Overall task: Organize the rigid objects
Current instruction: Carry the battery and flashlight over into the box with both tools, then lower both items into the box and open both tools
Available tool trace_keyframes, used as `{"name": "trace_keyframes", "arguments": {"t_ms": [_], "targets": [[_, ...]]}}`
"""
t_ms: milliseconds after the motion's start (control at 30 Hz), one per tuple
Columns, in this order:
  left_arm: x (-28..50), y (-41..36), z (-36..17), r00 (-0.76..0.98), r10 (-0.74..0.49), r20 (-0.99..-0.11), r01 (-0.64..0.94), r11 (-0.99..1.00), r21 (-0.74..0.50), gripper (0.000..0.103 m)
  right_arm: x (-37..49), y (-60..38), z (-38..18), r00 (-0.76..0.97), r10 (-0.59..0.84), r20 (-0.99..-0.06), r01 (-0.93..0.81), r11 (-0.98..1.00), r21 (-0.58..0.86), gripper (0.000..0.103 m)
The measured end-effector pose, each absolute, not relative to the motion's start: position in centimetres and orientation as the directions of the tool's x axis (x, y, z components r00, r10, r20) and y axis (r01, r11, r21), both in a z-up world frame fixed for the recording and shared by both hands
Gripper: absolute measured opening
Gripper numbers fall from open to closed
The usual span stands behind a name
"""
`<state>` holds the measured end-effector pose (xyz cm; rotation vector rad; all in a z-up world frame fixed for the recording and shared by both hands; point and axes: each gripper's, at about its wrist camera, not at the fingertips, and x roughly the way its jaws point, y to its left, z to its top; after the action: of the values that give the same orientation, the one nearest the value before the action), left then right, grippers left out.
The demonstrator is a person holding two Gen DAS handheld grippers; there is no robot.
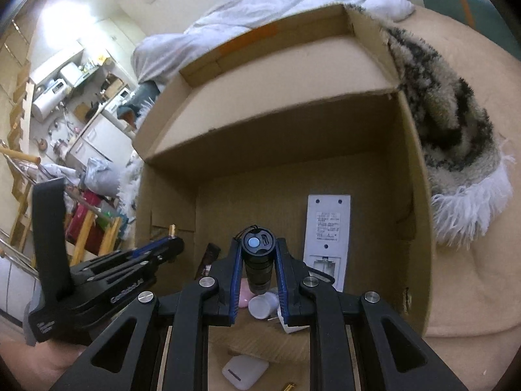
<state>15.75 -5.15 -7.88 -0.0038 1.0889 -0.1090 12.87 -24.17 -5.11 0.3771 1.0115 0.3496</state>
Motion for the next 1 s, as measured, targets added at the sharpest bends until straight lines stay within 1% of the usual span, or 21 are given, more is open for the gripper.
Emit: {"name": "trace_keyframes", "arguments": {"t_ms": [600, 900, 933, 1000], "targets": [[16.5, -6.0, -10.1, 0.421, -0.08, -0.904, 0.089, 0.995, -0.047, 0.009, 14.2, -24.3, -8.2, 0.399, 0.388, -0.831, -0.009, 0.908, 0.419, 0.021], [16.4, -6.0, -10.5, 0.426, -0.086, -0.901, 0.093, 0.994, -0.051, 0.009, 14.4, -24.6, -8.0, 0.423, 0.378, -0.824, 0.011, 0.907, 0.422, 0.021], [16.4, -6.0, -10.5, 0.426, -0.085, -0.901, 0.091, 0.995, -0.051, 0.009, 14.4, -24.8, -7.9, 0.427, 0.382, -0.819, 0.016, 0.903, 0.43, 0.022], [16.4, -5.9, -10.5, 0.425, -0.085, -0.901, 0.09, 0.995, -0.051, 0.009, 14.4, -25.0, -7.8, 0.435, 0.395, -0.809, 0.022, 0.894, 0.448, 0.027]]}}
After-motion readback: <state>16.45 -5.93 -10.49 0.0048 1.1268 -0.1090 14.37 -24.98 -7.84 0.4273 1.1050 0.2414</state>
